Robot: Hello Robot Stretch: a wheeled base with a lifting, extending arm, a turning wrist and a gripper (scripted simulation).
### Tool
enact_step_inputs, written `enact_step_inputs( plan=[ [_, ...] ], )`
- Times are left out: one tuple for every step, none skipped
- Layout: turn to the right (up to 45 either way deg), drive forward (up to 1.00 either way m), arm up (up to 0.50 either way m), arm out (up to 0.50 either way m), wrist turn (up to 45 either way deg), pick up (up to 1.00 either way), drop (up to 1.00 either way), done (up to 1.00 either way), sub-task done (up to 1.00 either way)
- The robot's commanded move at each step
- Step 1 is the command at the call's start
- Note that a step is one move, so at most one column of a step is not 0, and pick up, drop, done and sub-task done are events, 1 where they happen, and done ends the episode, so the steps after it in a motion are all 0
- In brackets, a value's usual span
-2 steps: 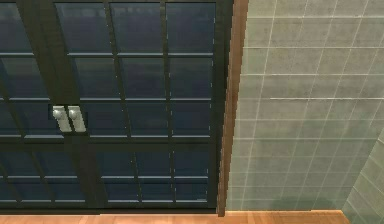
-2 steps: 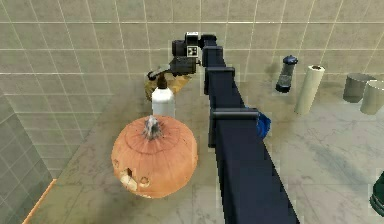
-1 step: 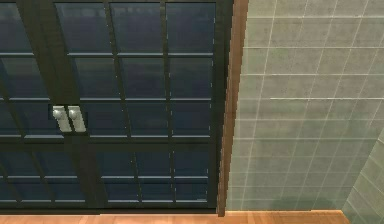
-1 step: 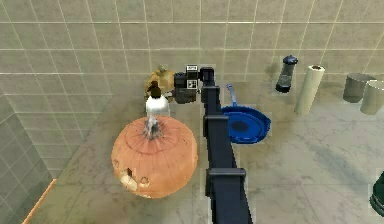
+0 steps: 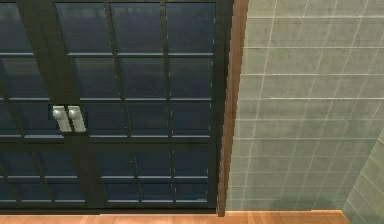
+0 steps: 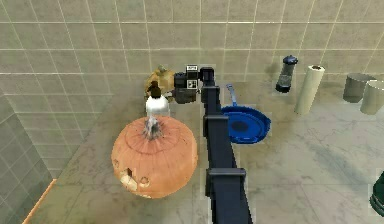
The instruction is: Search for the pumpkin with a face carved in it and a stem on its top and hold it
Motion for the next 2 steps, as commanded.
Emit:
enact_step_inputs(
  plan=[
    [0.0,0.00,0.10,0.00,0.0,0.00,0.00,0.00,0.00],
    [0.0,0.00,0.00,0.00,0.0,0.00,0.00,1.00,0.00]
  ],
)
